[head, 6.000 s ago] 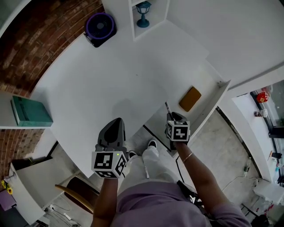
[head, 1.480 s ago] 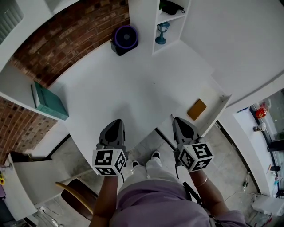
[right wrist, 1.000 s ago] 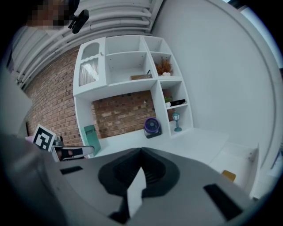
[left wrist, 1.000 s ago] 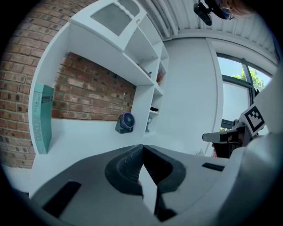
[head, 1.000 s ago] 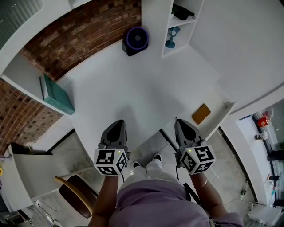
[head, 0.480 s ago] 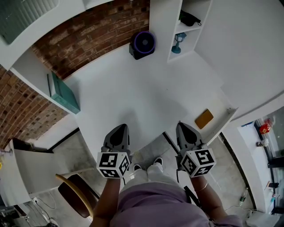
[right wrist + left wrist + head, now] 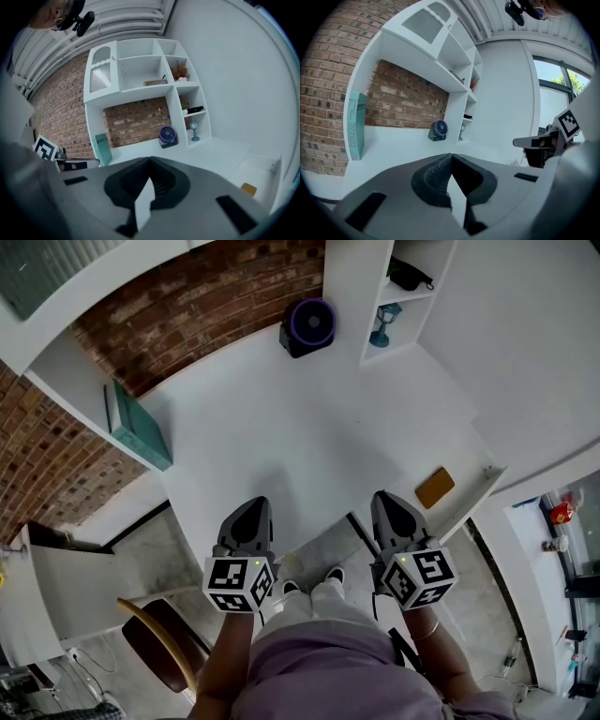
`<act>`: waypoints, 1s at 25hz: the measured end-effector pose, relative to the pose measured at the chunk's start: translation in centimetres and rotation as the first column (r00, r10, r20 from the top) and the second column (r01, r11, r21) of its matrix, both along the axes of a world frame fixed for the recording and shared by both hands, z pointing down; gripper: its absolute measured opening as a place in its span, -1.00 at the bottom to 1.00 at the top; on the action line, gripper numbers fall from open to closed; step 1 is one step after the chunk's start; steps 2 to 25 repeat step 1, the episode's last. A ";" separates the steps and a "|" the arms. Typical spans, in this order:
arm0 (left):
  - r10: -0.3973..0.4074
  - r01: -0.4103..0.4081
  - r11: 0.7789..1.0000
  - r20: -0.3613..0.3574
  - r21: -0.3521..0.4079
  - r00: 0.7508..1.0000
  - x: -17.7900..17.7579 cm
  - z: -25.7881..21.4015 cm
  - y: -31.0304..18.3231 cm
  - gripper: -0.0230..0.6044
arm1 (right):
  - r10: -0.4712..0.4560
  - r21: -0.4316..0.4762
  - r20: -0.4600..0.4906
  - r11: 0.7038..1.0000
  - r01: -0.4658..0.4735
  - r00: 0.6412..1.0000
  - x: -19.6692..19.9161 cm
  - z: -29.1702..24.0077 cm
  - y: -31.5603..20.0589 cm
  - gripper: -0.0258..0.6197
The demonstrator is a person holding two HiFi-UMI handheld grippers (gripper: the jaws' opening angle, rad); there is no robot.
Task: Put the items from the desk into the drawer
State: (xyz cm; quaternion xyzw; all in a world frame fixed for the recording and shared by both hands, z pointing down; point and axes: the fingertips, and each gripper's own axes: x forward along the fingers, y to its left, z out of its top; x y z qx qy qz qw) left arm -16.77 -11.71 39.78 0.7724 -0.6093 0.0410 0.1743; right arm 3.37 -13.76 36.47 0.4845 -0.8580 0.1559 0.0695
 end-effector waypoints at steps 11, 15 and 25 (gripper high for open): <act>-0.002 0.002 1.000 0.001 0.001 1.000 -0.1 0.0 0.0 -0.93 | -0.003 0.002 0.003 1.000 0.003 1.000 -0.1 0.0 0.0 -0.91; -0.002 0.002 1.000 0.001 0.001 1.000 -0.1 0.0 0.0 -0.93 | -0.003 0.002 0.003 1.000 0.003 1.000 -0.1 0.0 0.0 -0.91; -0.002 0.002 1.000 0.001 0.001 1.000 -0.1 0.0 0.0 -0.93 | -0.003 0.002 0.003 1.000 0.003 1.000 -0.1 0.0 0.0 -0.91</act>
